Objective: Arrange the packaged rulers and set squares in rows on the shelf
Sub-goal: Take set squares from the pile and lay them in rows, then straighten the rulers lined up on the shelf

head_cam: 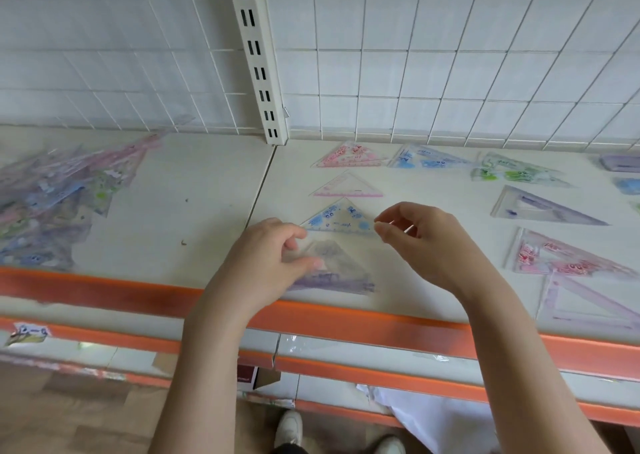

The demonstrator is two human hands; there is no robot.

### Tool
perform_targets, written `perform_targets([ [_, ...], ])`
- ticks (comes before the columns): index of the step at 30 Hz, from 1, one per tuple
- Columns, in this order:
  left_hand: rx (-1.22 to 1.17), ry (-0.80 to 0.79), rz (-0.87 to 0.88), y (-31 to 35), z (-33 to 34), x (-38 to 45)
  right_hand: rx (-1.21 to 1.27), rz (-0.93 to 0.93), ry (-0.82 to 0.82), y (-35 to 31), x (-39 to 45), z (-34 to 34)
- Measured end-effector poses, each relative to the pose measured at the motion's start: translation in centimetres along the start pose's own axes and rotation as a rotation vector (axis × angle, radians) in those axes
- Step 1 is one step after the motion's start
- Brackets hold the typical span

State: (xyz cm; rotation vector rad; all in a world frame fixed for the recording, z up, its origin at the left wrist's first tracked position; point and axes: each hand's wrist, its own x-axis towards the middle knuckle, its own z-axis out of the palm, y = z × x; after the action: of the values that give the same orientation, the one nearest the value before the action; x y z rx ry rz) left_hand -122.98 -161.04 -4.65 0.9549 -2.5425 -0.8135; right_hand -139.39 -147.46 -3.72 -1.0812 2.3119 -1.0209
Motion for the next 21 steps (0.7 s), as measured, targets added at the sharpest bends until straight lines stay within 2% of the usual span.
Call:
perform_targets([
  [6, 0.076, 0.169, -0.007, -2.2, -2.6, -0.9, 0.005, -0.080, -0.018, -2.7, 0.6, 2.0],
  [12, 0.101, 0.143, -0.037, -7.2, -6.3, -1.2, -0.010, -0.096, -0.027, -6.2, 1.2, 6.6],
  [21, 0.102, 0.151, -0.023, -17.3, -15.0, 0.3, -0.015, -0.116, -0.044, -15.3, 3.7, 16.6],
])
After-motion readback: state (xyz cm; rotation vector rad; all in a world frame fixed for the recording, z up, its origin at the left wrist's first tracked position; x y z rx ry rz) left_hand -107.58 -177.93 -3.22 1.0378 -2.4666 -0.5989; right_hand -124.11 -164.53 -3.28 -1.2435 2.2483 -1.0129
